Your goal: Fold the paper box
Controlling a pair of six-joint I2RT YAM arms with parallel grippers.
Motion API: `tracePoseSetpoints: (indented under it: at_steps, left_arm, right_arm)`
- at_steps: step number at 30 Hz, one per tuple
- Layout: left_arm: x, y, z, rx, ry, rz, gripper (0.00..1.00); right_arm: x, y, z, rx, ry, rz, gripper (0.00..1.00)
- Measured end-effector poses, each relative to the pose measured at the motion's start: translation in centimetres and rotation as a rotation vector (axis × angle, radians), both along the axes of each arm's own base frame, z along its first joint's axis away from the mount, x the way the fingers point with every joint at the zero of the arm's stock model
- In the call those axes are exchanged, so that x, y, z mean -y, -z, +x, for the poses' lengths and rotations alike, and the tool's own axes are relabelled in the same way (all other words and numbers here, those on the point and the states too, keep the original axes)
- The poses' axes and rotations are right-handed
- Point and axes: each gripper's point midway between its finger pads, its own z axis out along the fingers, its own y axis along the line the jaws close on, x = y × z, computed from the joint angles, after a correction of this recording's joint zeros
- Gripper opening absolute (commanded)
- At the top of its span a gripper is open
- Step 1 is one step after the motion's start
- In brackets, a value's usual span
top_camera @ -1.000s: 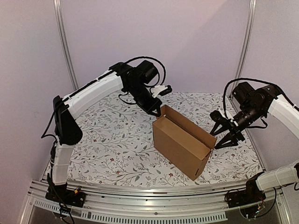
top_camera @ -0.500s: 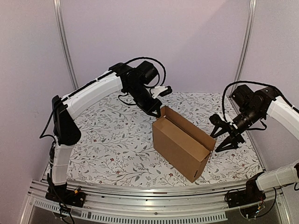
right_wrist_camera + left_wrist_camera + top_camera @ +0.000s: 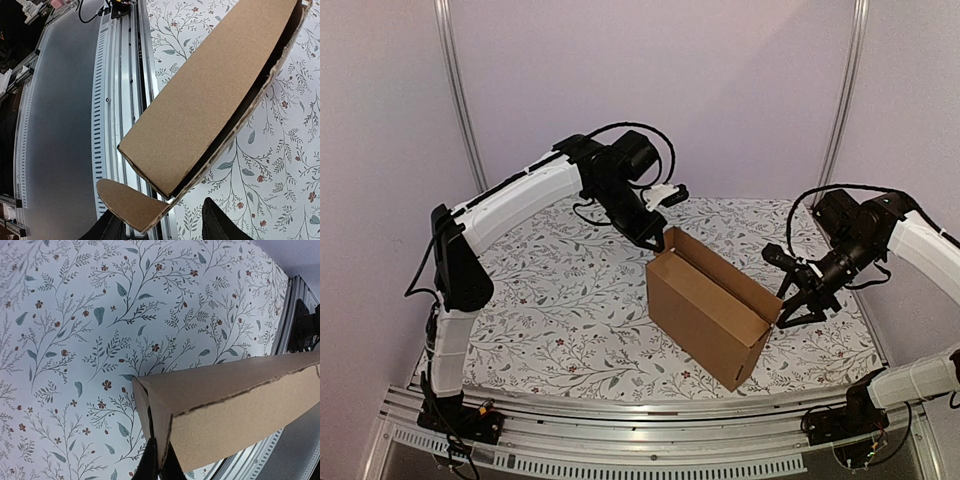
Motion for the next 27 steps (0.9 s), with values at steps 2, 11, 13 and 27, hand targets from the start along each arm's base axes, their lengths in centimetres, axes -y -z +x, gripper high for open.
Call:
tracePoseSetpoints:
  at_steps: [2,11,13,27]
  left_arm:
    - [0.0,0.0,0.0,-0.001,0.001,-0.001,0.0]
    - [0.0,0.0,0.0,-0.002,0.001,-0.002,0.0]
    - [0.0,0.0,0.0,-0.002,0.0,-0.001,0.0]
    - [-0.1,0.1,-0.4,-0.008,0.007,-0.011,0.0]
  right_arm:
    - [-0.1,0.1,0.2,-0.011,0.02,0.0,0.48]
    - [-0.3,0.9,1.2,-0.053,0.122,-0.013,0.47]
    - [-0.3,0.8,1.4,-0.048,0.133,-0.012,0.48]
    - [0.1,0.0,-0.4,0.006,0.004,0.009,0.49]
